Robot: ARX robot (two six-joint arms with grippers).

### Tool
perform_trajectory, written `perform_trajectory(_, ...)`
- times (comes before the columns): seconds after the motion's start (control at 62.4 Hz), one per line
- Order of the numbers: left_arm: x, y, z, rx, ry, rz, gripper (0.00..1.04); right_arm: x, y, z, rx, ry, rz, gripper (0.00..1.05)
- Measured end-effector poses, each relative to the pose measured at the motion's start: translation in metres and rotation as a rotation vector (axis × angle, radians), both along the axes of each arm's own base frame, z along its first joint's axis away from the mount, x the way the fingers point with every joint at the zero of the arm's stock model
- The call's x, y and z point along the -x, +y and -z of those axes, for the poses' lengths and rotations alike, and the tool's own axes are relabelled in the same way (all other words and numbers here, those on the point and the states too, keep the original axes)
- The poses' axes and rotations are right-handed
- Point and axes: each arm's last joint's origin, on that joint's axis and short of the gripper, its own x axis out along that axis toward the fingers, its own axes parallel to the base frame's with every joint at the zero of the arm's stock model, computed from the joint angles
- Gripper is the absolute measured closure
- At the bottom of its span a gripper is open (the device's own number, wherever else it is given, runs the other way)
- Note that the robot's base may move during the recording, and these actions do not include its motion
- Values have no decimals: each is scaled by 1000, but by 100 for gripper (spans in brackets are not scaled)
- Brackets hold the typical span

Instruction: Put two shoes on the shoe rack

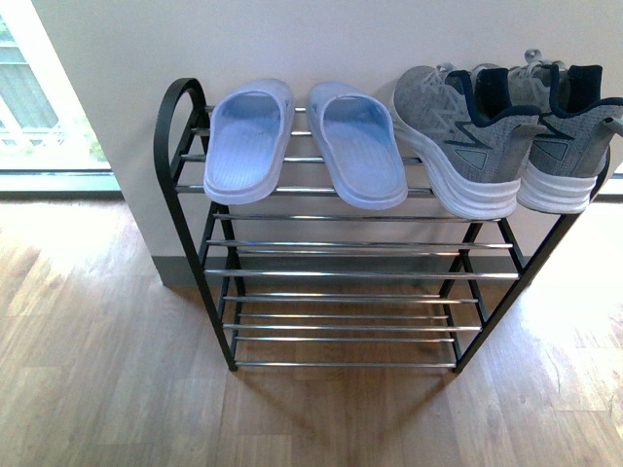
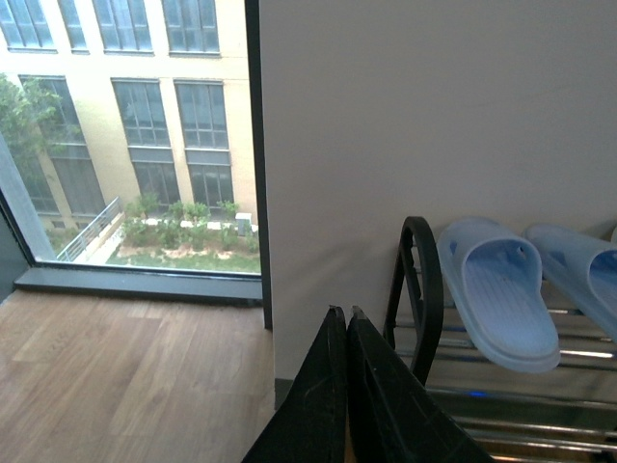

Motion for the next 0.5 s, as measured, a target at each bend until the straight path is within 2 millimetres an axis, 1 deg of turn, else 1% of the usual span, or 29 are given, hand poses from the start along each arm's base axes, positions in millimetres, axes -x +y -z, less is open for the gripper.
perform_trajectory(0.08,5,0,1,0,4,0,104,0,0,0,0,0,0,9)
perform_trajectory(0.497,24,0,-7,0,-24,0,104,0,0,0,0,0,0,9)
